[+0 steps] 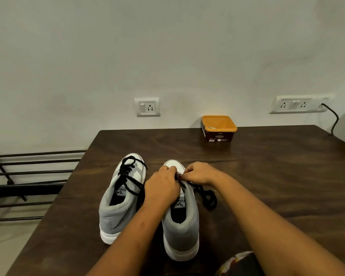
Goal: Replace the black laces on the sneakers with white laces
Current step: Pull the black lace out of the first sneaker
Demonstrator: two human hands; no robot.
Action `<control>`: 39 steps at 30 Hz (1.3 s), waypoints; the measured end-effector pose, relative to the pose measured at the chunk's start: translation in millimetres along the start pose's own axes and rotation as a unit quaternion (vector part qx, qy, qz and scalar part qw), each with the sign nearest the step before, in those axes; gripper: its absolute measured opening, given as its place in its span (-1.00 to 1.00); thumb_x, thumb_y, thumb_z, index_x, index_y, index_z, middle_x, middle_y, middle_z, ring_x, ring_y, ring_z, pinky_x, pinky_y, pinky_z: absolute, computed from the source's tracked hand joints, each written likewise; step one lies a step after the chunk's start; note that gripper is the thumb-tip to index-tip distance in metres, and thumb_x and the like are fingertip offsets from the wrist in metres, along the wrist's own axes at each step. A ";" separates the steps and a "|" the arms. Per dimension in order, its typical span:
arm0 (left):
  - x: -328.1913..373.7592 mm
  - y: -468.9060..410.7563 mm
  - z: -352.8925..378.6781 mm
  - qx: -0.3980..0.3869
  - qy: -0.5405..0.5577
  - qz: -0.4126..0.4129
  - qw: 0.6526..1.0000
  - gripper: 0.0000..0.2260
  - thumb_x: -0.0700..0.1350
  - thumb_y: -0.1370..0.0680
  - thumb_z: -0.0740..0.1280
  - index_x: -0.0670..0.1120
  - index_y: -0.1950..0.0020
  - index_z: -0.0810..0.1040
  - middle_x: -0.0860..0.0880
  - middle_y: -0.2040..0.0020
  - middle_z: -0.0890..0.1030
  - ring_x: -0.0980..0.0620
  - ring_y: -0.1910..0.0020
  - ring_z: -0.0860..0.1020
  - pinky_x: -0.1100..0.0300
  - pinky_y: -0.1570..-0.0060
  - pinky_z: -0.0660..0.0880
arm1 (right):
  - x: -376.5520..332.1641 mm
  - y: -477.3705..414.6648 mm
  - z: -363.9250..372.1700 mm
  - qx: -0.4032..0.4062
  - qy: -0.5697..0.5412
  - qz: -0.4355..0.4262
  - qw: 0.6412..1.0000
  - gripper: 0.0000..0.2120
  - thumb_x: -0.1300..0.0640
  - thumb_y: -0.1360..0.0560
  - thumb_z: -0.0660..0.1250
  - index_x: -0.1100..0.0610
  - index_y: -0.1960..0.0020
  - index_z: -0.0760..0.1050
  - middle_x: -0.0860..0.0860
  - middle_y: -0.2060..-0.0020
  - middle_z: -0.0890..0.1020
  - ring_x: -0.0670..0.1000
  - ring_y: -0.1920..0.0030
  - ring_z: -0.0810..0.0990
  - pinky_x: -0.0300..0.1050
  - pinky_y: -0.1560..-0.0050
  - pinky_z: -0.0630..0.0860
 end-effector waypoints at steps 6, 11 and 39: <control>-1.5 -4.1 0.0 -0.013 0.003 0.000 1.000 -0.76 -0.06 -0.54 0.21 0.00 -0.18 0.51 -0.04 -0.16 0.47 -0.09 -0.11 0.52 0.07 0.08 0.43 | 2.4 2.6 0.4 -0.032 -0.027 0.008 0.999 -0.70 -0.06 -0.42 0.37 0.14 0.00 0.60 0.03 0.19 0.59 0.00 0.19 0.52 -0.15 0.24 0.41; 0.3 -4.9 3.0 0.009 0.006 -0.005 1.000 -0.81 -0.03 -0.55 0.21 -0.03 -0.11 0.51 -0.05 -0.11 0.48 -0.10 -0.04 0.54 0.09 0.18 0.38 | 0.7 2.0 1.3 -0.009 -0.026 -0.008 1.000 -0.76 0.07 -0.39 0.34 0.21 0.07 0.63 0.08 0.19 0.63 0.03 0.18 0.56 -0.12 0.21 0.44; -14.4 -13.2 17.5 0.079 0.307 -0.178 0.931 -0.76 -0.09 -0.47 0.31 -0.07 0.39 0.42 -0.12 0.16 0.52 -0.18 0.11 0.51 0.11 0.17 0.36 | -5.6 -4.7 14.4 0.056 0.028 0.022 0.998 -0.79 0.14 -0.50 0.22 0.04 0.31 0.33 0.14 0.06 0.56 0.09 0.09 0.47 -0.14 0.16 0.35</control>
Point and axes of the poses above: each hand's wrist, its own y-axis away from the middle knuckle, its own z-axis out of the palm, x = y × z, the point moved 2 cm from there along -y, towards the middle knuckle
